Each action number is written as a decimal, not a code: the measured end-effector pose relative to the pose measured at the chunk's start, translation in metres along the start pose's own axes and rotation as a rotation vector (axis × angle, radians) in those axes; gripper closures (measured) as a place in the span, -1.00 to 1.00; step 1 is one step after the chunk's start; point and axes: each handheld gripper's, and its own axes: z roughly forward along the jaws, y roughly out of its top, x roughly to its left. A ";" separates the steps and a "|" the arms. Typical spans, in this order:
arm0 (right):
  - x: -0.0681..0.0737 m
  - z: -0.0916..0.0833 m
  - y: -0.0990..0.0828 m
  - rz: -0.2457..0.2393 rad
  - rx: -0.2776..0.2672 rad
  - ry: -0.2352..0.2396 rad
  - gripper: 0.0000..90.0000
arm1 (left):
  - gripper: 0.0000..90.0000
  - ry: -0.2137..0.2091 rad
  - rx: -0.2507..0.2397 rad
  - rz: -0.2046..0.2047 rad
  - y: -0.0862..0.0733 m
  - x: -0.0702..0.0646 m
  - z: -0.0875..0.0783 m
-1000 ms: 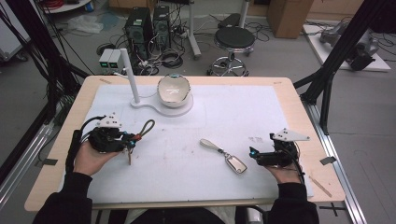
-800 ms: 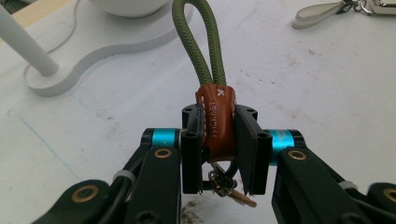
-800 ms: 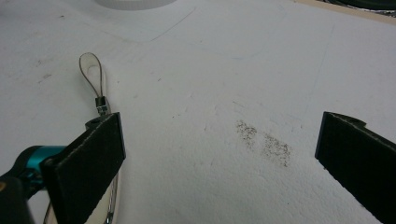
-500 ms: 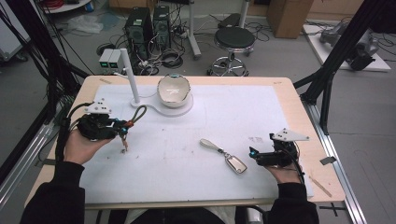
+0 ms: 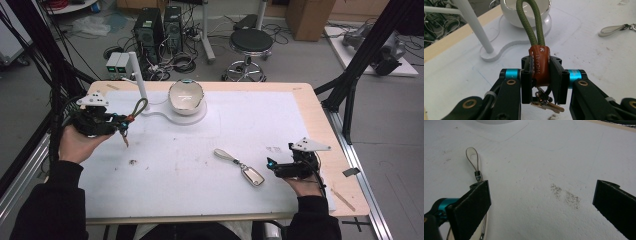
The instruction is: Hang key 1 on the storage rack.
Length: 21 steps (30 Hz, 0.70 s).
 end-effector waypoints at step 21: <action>0.000 0.001 0.000 -0.003 0.005 -0.002 -0.98 | 0.62 0.055 -0.027 0.005 0.037 0.023 -0.019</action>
